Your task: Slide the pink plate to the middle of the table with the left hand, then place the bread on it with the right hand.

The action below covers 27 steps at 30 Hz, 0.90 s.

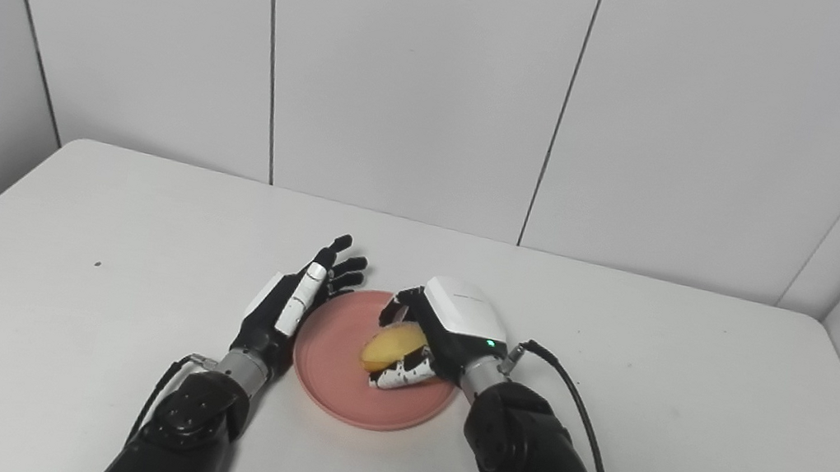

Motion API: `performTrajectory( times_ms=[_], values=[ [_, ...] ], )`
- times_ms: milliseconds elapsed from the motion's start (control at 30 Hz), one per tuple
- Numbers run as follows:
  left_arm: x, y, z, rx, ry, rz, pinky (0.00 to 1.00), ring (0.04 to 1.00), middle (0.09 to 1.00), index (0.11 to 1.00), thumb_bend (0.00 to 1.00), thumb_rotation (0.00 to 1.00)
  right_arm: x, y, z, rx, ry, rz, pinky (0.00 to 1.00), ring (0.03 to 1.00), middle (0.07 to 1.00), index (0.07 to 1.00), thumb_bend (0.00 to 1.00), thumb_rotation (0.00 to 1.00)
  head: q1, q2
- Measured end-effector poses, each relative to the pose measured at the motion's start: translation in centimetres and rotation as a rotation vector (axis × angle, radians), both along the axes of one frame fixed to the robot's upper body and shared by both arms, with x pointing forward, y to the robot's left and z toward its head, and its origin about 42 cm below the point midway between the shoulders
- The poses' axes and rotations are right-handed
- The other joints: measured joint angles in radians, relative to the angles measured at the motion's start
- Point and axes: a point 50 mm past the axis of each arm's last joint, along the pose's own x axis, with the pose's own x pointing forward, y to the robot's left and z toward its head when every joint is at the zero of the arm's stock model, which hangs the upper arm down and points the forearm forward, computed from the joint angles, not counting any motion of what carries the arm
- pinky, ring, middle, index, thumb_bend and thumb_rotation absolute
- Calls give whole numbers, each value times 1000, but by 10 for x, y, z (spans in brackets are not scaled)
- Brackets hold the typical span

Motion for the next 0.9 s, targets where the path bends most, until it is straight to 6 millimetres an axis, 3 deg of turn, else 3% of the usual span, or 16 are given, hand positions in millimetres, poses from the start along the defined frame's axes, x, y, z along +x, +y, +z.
performTrajectory(
  times_ms=[200,267,333,433,500,633,833,900],
  values=[
    [0,0,0,-8,1,1,874,892,881,934,855,1000,0,0,0,-7,-3,9,301,383,433,536,520,13,-2,0],
    [0,0,0,-12,2,1,869,887,880,938,853,1000,-1,0,1,-18,-11,15,336,428,512,618,787,337,-2,0],
    [0,0,0,-16,2,0,882,893,890,949,850,1000,-2,0,1,-35,-21,20,365,465,562,666,926,497,-2,3],
    [-1,-1,1,-14,2,-5,888,893,891,951,855,1000,-4,-1,1,-57,-34,28,404,522,623,707,984,607,-6,3],
    [-1,-2,0,-13,2,-6,886,891,890,950,851,1000,-5,-1,1,-63,-39,33,500,631,708,743,998,706,-11,3],
    [-1,-2,0,-13,3,-8,911,897,892,948,865,1000,-5,-2,2,-67,-51,40,624,799,831,780,1000,806,-15,2],
    [-2,-3,0,-11,10,-12,895,909,893,936,835,1000,-10,-13,-3,-1,-97,26,657,822,850,781,991,885,-17,3],
    [-2,-3,0,-12,9,-12,893,905,903,936,813,1000,-12,-19,-6,49,-122,14,651,803,841,782,919,943,-21,5]
  ],
)
